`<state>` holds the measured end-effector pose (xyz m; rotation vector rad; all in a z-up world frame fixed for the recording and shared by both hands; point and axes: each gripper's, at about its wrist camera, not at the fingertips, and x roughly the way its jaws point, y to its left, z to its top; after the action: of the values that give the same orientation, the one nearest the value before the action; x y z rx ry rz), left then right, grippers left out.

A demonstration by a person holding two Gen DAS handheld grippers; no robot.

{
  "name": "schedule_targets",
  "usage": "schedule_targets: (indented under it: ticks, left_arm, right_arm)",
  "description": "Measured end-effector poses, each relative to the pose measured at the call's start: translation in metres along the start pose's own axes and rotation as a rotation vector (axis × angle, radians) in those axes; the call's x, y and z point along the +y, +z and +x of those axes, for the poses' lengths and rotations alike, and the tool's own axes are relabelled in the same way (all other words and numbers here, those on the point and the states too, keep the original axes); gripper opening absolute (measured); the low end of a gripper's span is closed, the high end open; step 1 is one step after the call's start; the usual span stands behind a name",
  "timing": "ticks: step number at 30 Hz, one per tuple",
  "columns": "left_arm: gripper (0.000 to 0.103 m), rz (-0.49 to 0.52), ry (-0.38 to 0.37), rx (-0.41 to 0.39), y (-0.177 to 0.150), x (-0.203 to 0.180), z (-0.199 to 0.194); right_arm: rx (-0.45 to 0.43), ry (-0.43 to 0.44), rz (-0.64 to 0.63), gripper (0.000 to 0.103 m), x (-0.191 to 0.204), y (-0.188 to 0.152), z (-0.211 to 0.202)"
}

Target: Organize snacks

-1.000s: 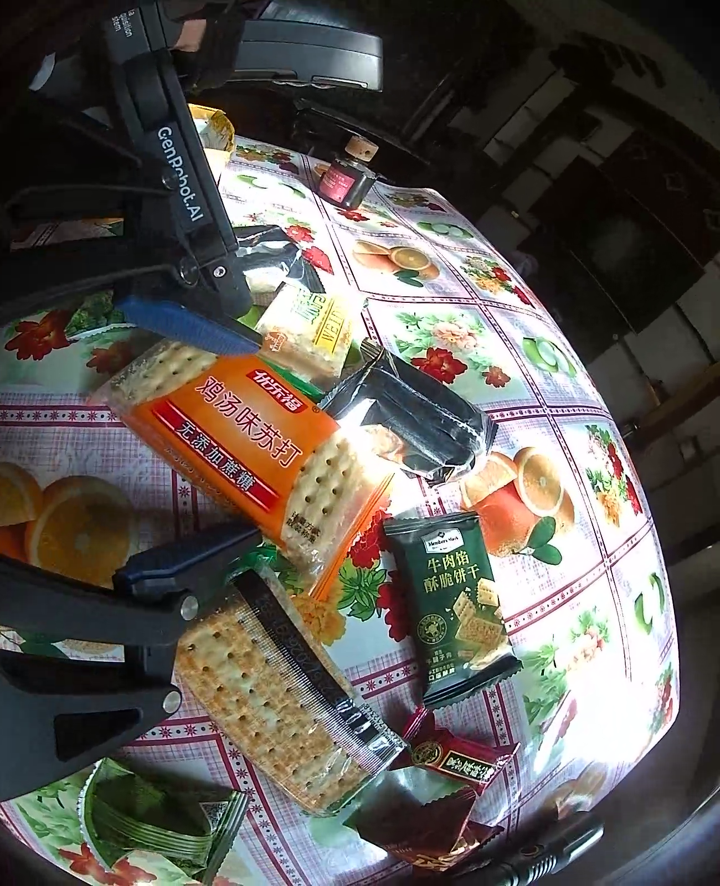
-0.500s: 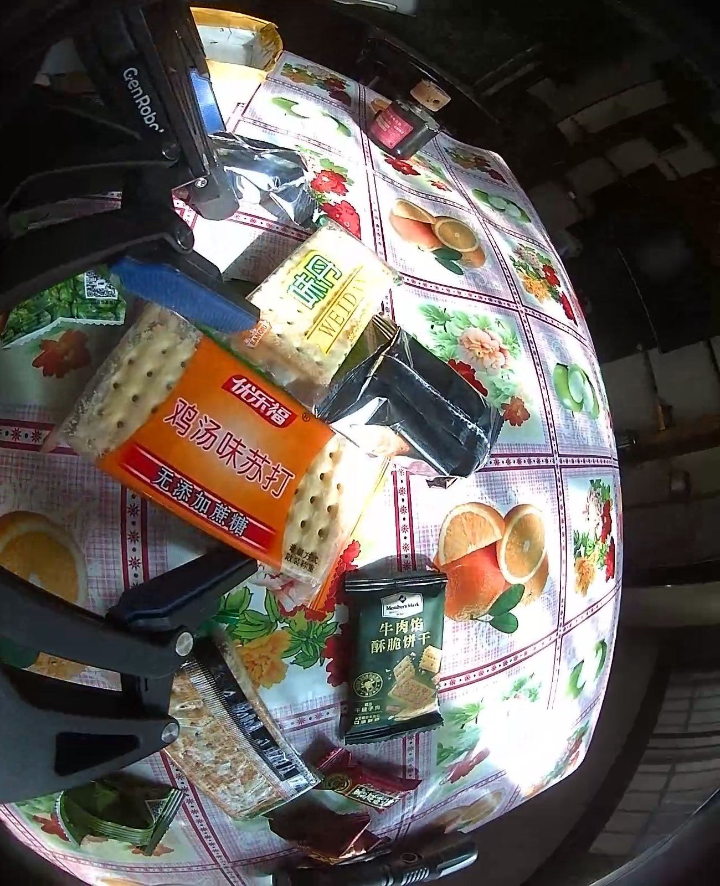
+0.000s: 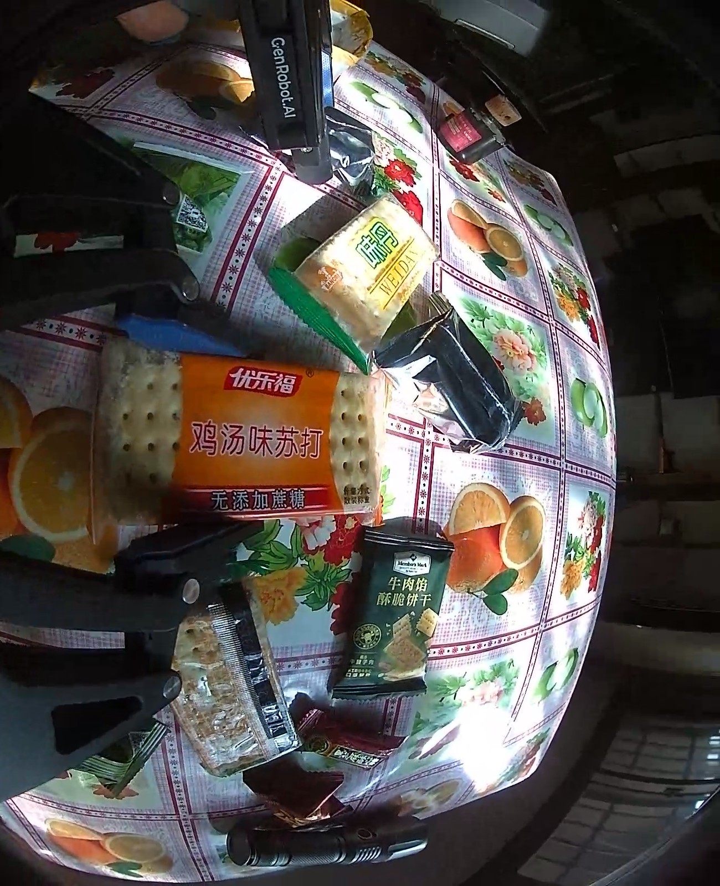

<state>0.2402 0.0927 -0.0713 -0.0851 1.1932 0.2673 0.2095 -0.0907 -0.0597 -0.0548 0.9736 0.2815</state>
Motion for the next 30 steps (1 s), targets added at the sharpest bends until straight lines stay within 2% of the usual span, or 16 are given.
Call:
schedule_targets:
  ticks: [5,7,8,14,21,30]
  left_arm:
    - [0.059,0.028,0.011,-0.019,-0.028,-0.001,-0.016]
    - [0.059,0.028,0.009,-0.042,-0.040,0.003,-0.031]
    - [0.059,0.029,0.012,-0.061,-0.059,0.008,-0.046]
    - [0.059,0.007,-0.001,-0.126,-0.097,0.024,-0.093]
    - [0.059,-0.017,0.031,-0.167,-0.141,0.046,-0.123]
    - [0.059,-0.068,0.106,-0.192,-0.174,0.086,-0.139]
  right_arm:
    - [-0.048,0.107,0.055,0.053,-0.009,-0.016,-0.030]
    - [-0.081,0.176,0.078,0.053,-0.013,-0.022,-0.049]
    - [-0.098,0.189,0.080,0.053,-0.013,-0.026,-0.059]
    - [-0.191,0.270,0.053,0.053,-0.007,-0.051,-0.116]
    - [-0.201,0.337,0.024,0.053,0.011,-0.079,-0.143]
    - [-0.160,0.486,0.028,0.053,0.036,-0.099,-0.145]
